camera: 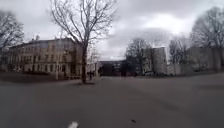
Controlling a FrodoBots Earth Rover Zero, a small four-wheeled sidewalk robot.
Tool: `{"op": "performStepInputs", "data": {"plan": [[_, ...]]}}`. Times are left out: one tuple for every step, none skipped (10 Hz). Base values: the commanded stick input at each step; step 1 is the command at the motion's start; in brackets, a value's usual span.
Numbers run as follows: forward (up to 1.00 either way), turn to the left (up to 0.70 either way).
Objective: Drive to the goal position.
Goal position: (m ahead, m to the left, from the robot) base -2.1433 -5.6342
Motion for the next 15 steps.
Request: {"op": "performStepInputs", "data": {"plan": [[1.00,-0.40],[1.00,-0.40],[1.00,-0.40],[1.00,-0.40],[1.00,-0.40],[1.00,-0.40],[1.00,-0.40],[1.00,-0.40],[1.00,-0.40],[1.00,-0.40],[1.00,-0.40],[1.00,-0.40],[1.00,-0.40],[1.00,-0.40],[1.00,-0.40]]}}
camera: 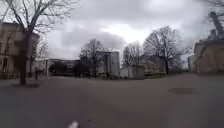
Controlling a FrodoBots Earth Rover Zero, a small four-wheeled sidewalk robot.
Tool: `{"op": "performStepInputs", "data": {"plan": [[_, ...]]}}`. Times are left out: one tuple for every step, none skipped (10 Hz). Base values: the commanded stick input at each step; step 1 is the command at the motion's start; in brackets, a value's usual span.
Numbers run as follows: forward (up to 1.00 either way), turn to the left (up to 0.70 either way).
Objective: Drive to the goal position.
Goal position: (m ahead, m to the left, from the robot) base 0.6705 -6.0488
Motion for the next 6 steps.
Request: {"op": "performStepInputs", "data": {"plan": [[1.00,-0.40],[1.00,-0.40],[1.00,-0.40],[1.00,-0.40],[1.00,-0.40],[1.00,-0.40]]}}
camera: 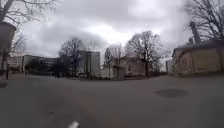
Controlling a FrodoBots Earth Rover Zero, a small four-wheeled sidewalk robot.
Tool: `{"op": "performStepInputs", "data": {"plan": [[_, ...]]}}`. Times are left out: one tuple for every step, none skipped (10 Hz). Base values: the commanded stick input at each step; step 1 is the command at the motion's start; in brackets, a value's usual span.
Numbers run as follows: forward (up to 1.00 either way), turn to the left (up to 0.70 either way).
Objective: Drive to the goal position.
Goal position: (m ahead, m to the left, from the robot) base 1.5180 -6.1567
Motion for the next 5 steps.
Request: {"op": "performStepInputs", "data": {"plan": [[1.00,-0.40],[1.00,-0.40],[1.00,-0.40],[1.00,-0.40],[1.00,-0.40]]}}
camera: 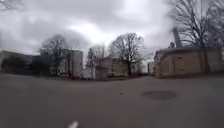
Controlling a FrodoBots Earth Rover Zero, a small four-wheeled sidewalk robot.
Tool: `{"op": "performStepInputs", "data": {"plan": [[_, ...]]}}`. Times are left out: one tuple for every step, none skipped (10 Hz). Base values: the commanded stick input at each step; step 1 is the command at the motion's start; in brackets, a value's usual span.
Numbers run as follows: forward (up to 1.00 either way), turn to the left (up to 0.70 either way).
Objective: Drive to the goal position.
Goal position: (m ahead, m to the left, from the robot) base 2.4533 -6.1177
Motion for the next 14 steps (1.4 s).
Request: {"op": "performStepInputs", "data": {"plan": [[1.00,-0.40],[1.00,-0.40],[1.00,-0.40],[1.00,-0.40],[1.00,-0.40],[1.00,-0.40],[1.00,-0.40],[1.00,-0.40],[1.00,-0.40],[1.00,-0.40],[1.00,-0.40],[1.00,-0.40],[1.00,-0.40],[1.00,-0.40]]}}
